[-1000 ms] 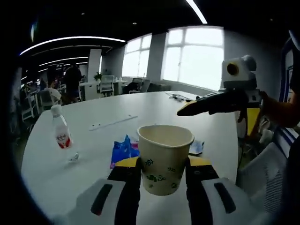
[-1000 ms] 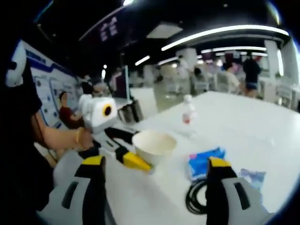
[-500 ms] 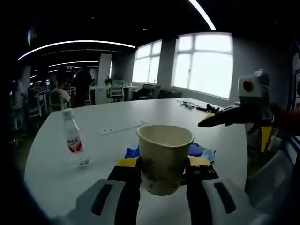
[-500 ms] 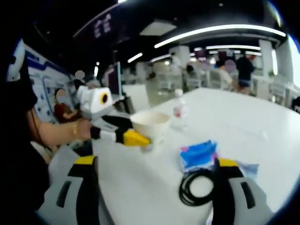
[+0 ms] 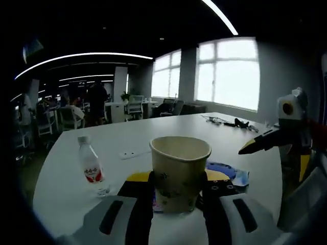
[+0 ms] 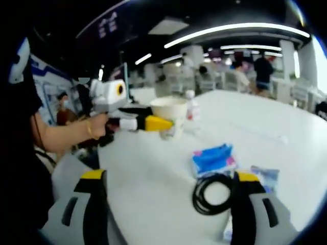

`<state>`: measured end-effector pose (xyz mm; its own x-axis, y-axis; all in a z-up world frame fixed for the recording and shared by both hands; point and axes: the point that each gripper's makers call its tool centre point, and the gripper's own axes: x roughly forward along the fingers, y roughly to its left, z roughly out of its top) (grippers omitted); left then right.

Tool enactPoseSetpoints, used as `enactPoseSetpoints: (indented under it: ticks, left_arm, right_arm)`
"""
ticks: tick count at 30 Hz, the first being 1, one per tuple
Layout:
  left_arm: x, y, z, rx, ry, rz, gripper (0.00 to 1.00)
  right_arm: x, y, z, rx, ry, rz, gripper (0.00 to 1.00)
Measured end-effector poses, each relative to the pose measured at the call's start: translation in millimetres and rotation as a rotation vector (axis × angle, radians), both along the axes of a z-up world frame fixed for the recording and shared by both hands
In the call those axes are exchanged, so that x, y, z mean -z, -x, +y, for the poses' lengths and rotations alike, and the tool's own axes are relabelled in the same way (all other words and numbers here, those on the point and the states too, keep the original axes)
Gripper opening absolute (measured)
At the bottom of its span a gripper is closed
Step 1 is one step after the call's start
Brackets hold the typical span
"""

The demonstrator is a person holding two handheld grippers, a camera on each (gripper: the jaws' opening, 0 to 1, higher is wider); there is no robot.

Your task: Arrange the tabletop items into an orderly group along one side of the table until the central work area is clear of visible clutter.

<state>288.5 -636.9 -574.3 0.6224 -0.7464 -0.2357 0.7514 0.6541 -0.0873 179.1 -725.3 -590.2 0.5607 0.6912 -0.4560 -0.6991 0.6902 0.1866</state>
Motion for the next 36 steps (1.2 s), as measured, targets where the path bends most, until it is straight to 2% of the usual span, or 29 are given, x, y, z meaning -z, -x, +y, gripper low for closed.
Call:
enactPoseSetpoints:
  ticks: [5,18,29,31,36]
  left_arm:
    - [1.6,-12.3,-3,-0.004,0.0,-0.008,0.35]
    - [7.3,-52.7,-1,-0.063,0.022,-0.022,0.35]
    - [26.2,-84.0,3,-0.095,-0.006,-0.027,0.35]
    - [30.6,-89.4,4,-0.107,0.0,-0.016,0.35]
    - [32.8,-100.2,4,-0.133,0.016,-0.033,0.35]
  right_arm:
    - [8.6,1,-6,-0.002,0.029,0.015,1.0]
    - [25.5,-12,-9,0.016,0.021,0.053,1.0]
    - [40.2,-24,-11,0.006,0.036,0.08,1.0]
    - [42.2,-26,-11,0.005,0.036,0.082,1.0]
    - [43.8,-35,-11,0.025,0.022,0.075,0.98]
